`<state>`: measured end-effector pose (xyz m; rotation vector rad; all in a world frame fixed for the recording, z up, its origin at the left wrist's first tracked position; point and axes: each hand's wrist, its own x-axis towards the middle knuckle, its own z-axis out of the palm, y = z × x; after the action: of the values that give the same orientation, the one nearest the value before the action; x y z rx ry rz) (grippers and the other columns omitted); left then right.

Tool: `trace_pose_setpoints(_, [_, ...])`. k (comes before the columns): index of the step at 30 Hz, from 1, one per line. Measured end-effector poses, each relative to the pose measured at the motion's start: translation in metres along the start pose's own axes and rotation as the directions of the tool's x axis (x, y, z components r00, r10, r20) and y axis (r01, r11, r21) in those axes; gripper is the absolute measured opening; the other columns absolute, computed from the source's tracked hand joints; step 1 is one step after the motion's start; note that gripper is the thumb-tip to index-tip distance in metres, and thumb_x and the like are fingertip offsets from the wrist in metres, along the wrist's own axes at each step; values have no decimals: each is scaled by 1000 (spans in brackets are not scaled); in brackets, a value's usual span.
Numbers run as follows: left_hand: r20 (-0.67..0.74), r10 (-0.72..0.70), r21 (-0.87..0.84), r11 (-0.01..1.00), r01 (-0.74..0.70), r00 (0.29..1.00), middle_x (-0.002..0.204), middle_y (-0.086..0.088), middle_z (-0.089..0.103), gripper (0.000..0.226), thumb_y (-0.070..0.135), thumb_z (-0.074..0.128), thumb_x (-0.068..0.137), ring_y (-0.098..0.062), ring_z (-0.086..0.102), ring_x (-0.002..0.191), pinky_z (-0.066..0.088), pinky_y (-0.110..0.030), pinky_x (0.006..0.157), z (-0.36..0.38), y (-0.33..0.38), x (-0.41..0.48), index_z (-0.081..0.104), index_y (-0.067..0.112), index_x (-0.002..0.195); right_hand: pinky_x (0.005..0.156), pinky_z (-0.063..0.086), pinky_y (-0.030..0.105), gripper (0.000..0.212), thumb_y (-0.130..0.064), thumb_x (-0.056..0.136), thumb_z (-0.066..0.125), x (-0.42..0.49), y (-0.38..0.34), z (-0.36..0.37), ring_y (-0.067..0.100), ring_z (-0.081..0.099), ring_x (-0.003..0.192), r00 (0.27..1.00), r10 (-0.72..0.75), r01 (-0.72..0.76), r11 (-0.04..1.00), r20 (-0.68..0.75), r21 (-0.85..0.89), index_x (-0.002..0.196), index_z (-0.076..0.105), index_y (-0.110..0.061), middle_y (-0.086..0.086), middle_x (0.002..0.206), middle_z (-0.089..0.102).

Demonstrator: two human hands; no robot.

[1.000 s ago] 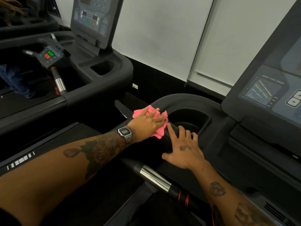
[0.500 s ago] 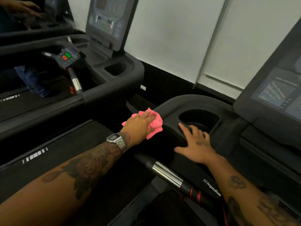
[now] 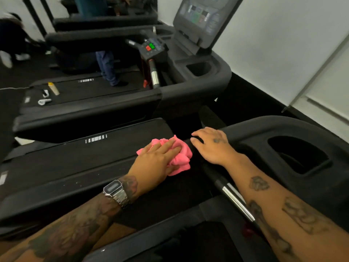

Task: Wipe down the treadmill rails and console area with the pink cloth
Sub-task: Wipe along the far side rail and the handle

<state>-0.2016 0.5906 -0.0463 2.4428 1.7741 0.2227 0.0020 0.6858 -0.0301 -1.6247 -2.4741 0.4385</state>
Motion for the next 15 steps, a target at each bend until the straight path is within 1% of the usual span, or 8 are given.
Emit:
trace_pose_setpoints(2, [-8, -31, -7, 999, 31, 999, 155, 1, 34, 69, 61, 27, 86, -28, 40, 137, 31, -47, 113, -6, -10, -18, 39, 28, 145, 119, -1, 48, 47, -54, 99, 31, 3, -8, 12, 14, 19, 146, 999, 16, -15, 999, 32, -51, 138, 47, -34, -8, 149, 42])
trace_pose_setpoints(4, [-5, -68, -9, 998, 68, 998, 153, -1, 38, 70, 60, 29, 84, -30, 43, 135, 31, -47, 112, -10, -18, -32, 42, 26, 144, 118, -7, 51, 48, -55, 100, 25, 2, -11, 23, 15, 13, 147, 999, 31, -29, 996, 22, -89, 140, 44, -37, -8, 150, 38])
trace_pose_setpoints(6, [-4, -84, 12, 996, 84, 996, 151, -3, 41, 70, 60, 30, 84, -32, 46, 131, 33, -49, 111, -11, -18, -36, 42, 25, 143, 118, -7, 52, 47, -55, 100, 23, 1, -11, 27, 16, 13, 147, 1000, 25, -25, 994, 0, -107, 139, 43, -38, -8, 150, 38])
trace_pose_setpoints(8, [4, -127, 74, 989, 126, 992, 151, -3, 40, 70, 62, 27, 86, -34, 46, 129, 33, -51, 108, -8, -8, -29, 38, 24, 144, 118, -6, 52, 47, -55, 100, 22, 1, -11, 29, 17, 14, 146, 1000, 24, -24, 994, -5, -110, 137, 45, -38, -7, 148, 39])
trace_pose_setpoints(9, [8, -177, 108, 979, 175, 984, 152, -2, 38, 72, 63, 25, 85, -35, 43, 130, 32, -53, 107, -5, 1, -23, 36, 23, 144, 118, -7, 52, 46, -55, 100, 22, 0, -11, 30, 17, 14, 146, 1000, 28, -28, 994, -1, -107, 136, 45, -38, -7, 148, 39])
trace_pose_setpoints(11, [-29, -279, 175, 944, 279, 960, 150, -4, 39, 78, 66, 20, 84, -38, 38, 132, 29, -57, 105, 3, 24, -5, 36, 18, 142, 117, -7, 52, 45, -55, 100, 22, 1, -11, 28, 17, 14, 146, 999, 34, -33, 995, 6, -99, 134, 46, -39, -8, 147, 40])
trace_pose_setpoints(13, [-69, -329, 197, 921, 336, 942, 148, -9, 41, 75, 65, 27, 88, -43, 36, 133, 26, -62, 104, 12, 45, 13, 37, 13, 142, 118, -6, 52, 44, -54, 100, 22, 0, -9, 25, 17, 15, 145, 999, 32, -30, 994, 18, -102, 133, 46, -40, -8, 145, 41])
trace_pose_setpoints(15, [-100, -315, 192, 925, 329, 944, 146, -12, 44, 71, 62, 35, 91, -45, 37, 132, 28, -64, 103, 16, 52, 20, 39, 12, 141, 118, -4, 51, 43, -51, 100, 21, -1, -9, 24, 17, 20, 143, 999, 27, -25, 993, 18, -113, 132, 48, -40, -7, 142, 44])
